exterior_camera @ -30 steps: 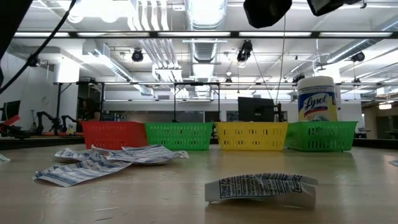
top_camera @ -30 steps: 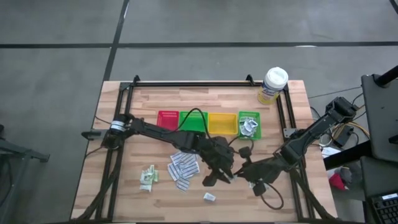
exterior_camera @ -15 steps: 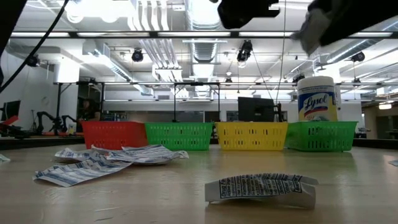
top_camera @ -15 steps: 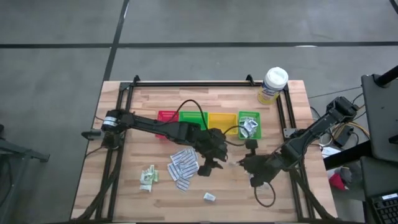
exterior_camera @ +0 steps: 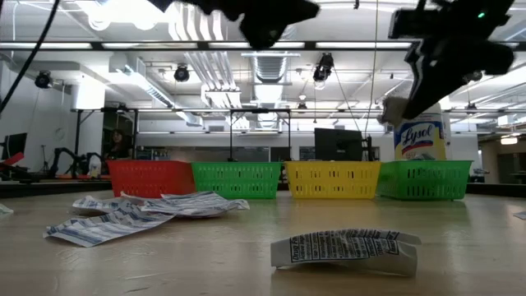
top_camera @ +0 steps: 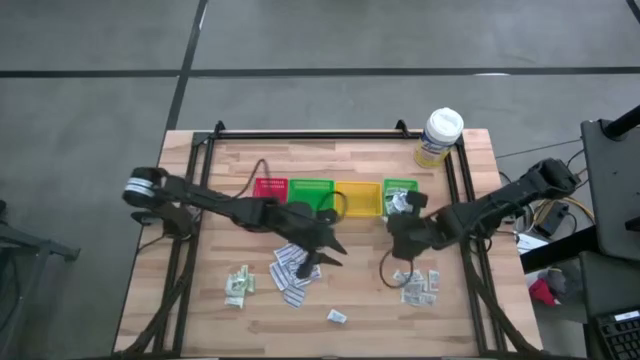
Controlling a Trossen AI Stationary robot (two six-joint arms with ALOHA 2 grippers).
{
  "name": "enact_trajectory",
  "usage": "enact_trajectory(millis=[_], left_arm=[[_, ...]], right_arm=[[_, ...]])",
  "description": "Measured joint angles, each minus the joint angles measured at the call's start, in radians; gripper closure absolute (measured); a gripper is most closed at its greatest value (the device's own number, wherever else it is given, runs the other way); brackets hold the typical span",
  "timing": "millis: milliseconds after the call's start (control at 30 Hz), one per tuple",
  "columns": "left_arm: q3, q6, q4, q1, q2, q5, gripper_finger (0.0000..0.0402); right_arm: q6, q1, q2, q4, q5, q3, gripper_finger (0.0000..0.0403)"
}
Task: Pick & Place First Aid Supplies
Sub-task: Put the blue alcohol pad into the right green bin
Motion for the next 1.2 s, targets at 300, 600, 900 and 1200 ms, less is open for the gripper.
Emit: enact_trajectory(millis=[300,600,900,1200], left_arm=[[-0.356,-0.075,0.306,-0.012,-0.202,-0.086,0.0257],[-0.566,-0.083,0.521,-0.012,-0.300,-0.146,0.0257],[-0.644,-0.126,0.594,-0.012,-0.303,-0.153,0.0257],[-0.643,-0.126,0.595,-0.012,-0.303,-0.151,0.0257]], right_arm=[[-0.053,-0.223,0.000,-0.064,0.006,0.000,0.0395],[-0.102,-0.403,0.000,-0.061,-0.147,0.000,0.0395],[-0.053,-0.581,0.000,-0.050,-0.397,0.003,0.0395],[0.001,-0.742,0.000,-0.037,-0.616,0.003,0.0394]])
